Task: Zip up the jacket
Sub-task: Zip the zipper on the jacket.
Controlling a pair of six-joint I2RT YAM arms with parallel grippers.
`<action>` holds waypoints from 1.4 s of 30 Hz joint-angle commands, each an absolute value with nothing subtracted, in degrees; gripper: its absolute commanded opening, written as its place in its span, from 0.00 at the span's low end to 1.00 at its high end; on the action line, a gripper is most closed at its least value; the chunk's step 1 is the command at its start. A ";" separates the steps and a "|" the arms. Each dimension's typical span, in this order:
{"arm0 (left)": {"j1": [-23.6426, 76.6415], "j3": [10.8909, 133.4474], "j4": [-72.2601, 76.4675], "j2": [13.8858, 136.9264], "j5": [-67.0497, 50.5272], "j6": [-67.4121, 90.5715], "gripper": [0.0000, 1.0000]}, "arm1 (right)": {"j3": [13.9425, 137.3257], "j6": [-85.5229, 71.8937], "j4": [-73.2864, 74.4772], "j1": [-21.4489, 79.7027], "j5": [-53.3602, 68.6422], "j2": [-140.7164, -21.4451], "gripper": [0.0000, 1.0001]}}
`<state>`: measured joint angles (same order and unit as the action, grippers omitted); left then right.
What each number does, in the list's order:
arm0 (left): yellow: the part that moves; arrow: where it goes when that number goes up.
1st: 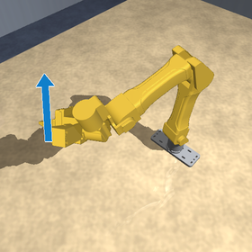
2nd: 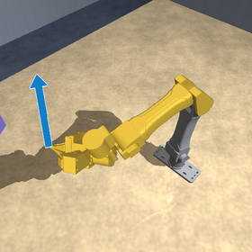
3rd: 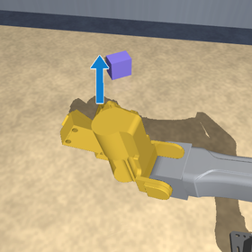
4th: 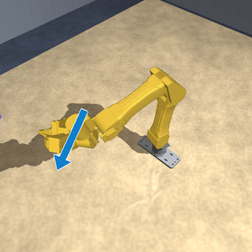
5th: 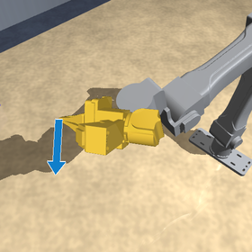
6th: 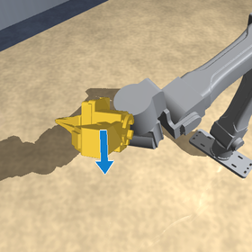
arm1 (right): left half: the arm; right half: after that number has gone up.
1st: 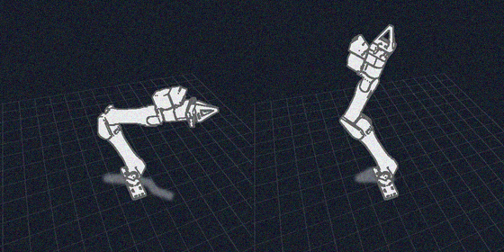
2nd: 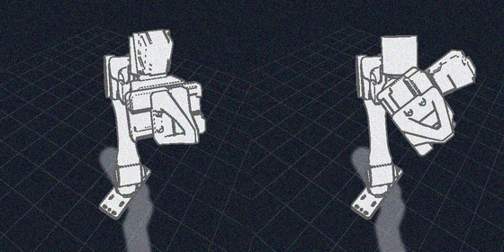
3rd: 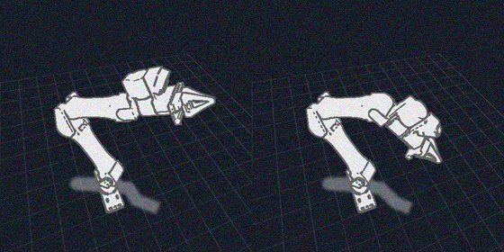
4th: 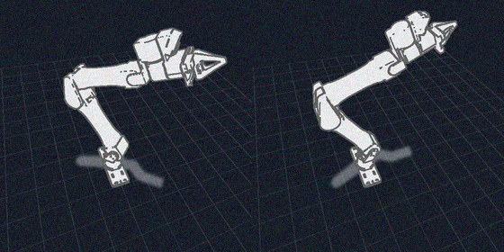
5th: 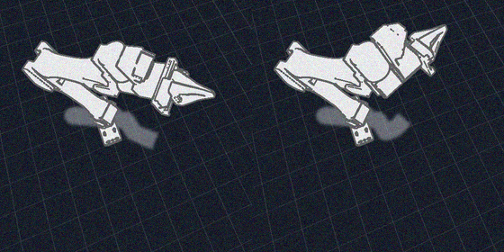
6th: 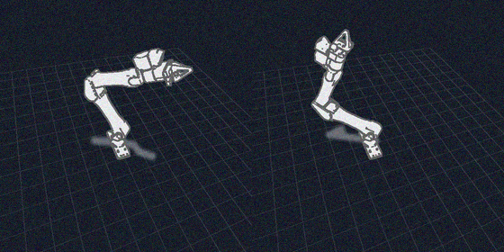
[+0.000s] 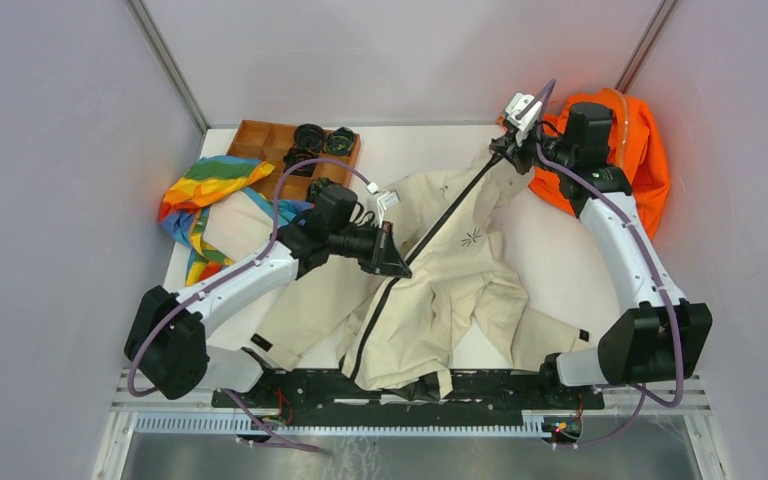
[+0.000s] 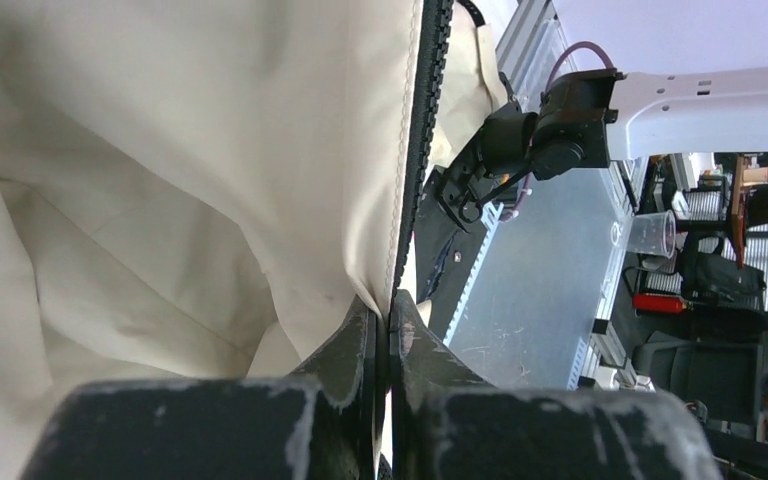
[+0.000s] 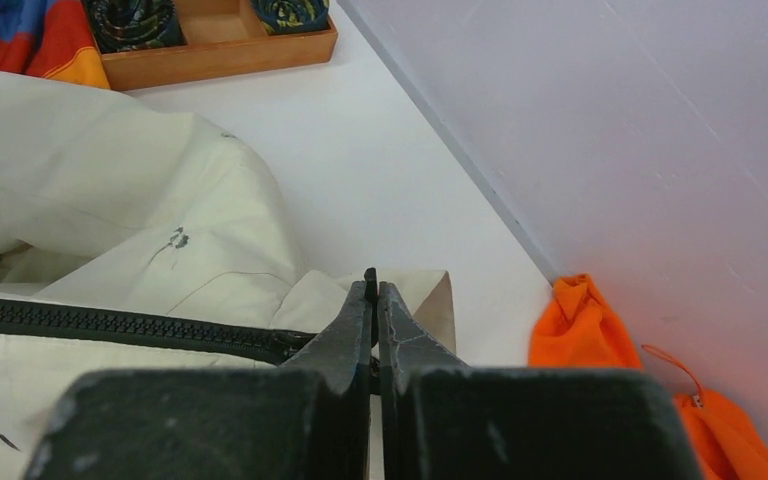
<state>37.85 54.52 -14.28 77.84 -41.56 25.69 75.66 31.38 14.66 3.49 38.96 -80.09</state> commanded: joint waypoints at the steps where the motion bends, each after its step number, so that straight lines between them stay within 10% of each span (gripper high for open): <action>1: 37.90 51.70 -23.58 76.33 -44.16 27.01 0.02 | 79.60 35.14 3.75 0.35 32.35 -79.01 0.00; 7: 37.88 55.54 -19.67 77.96 -44.27 29.04 0.08 | 65.54 28.15 1.86 6.54 48.95 -70.93 0.00; 19: 33.86 64.49 -9.87 68.88 -30.53 25.86 0.76 | 53.40 33.51 -0.39 11.82 63.98 -60.92 0.00; 29: 38.71 54.70 23.32 69.65 -26.00 13.67 0.75 | 53.38 11.91 -9.14 11.95 58.73 -61.43 0.00; 42: 48.75 60.37 28.99 87.92 -18.37 5.13 0.72 | 53.17 10.55 -7.29 11.92 55.30 -60.78 0.00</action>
